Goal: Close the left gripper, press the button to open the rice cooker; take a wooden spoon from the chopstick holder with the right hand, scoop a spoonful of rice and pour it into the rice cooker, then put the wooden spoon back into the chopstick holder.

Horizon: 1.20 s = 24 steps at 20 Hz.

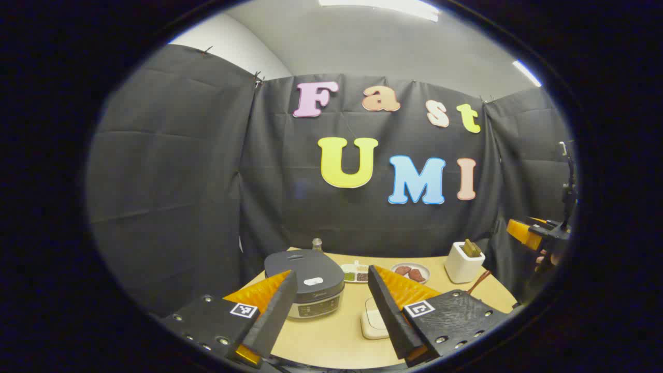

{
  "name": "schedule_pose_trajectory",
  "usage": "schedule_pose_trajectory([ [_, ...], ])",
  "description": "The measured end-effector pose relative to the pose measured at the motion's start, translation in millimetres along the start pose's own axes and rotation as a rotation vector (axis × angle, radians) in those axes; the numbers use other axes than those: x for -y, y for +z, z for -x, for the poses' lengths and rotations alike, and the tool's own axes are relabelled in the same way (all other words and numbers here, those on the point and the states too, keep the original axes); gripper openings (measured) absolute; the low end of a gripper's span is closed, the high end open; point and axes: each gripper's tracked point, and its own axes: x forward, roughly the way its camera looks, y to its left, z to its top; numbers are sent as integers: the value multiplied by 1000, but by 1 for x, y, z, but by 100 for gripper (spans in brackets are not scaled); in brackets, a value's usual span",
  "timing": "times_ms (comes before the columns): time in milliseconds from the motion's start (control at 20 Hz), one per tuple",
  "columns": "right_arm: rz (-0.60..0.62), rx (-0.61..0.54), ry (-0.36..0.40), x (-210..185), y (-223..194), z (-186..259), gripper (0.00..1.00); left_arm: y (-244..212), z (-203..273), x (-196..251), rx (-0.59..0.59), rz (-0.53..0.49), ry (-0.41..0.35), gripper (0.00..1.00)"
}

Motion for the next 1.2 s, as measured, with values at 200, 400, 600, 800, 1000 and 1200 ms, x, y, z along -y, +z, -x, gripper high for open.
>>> schedule_pose_trajectory([
  [200, 2, -54, -27, 8, -23, 8, 93, -8, 0, 15, -10, -3, 11, 87],
  [400, 8, -94, 1, 4, -36, 10, 98, -16, -4, 26, -25, 17, 15, 86],
  [600, 18, -79, 29, 3, -34, 2, 97, -16, -13, 34, -25, 33, 28, 87],
  [800, -18, -107, 69, 2, -47, -1, 97, -9, -20, 44, -6, 29, 50, 86],
  [1000, -37, -100, 88, 8, -50, 0, 93, -2, -29, 48, -7, 17, 88, 86],
  [1200, -26, -79, 104, 16, -55, -5, 98, 12, -35, 32, -4, 21, 144, 87],
])
